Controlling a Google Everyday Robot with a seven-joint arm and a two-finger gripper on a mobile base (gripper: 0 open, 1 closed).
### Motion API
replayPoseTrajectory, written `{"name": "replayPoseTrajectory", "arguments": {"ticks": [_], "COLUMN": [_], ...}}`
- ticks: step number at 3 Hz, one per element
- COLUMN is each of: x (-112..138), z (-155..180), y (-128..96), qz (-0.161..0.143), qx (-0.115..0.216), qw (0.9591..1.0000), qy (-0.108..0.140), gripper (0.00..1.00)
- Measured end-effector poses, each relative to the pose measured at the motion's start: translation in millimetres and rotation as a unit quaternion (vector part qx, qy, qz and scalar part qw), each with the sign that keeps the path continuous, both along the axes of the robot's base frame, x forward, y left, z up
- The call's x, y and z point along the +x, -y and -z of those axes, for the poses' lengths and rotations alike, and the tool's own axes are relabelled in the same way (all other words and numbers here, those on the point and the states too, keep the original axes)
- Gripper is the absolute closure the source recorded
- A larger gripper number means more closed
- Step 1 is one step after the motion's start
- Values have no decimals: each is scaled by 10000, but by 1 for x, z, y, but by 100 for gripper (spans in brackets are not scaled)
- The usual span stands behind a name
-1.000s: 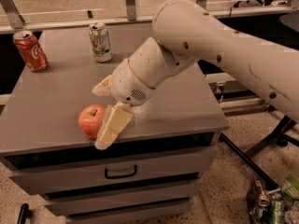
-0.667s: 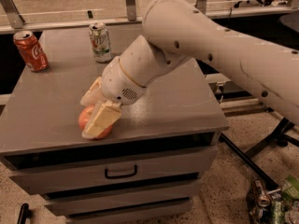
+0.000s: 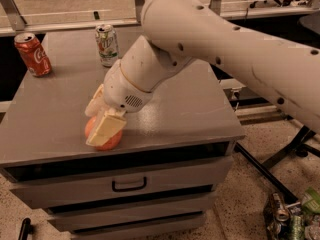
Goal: Move apple near coke can
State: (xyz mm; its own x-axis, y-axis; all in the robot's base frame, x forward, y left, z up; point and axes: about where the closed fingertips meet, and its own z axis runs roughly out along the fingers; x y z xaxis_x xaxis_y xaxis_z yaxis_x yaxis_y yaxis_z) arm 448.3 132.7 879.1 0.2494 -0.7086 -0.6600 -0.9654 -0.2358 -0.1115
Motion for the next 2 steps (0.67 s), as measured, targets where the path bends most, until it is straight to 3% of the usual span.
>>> {"name": "replayPoseTrajectory", "arguments": {"ticks": [1,2], "x": [-1,-1], "z": [-1,-1], "y": [-1,-1], "qz": [-9,-10], "qx": [-16,-16], "qw": [10000,10000], "qy": [22,22], "gripper": [100,100]}}
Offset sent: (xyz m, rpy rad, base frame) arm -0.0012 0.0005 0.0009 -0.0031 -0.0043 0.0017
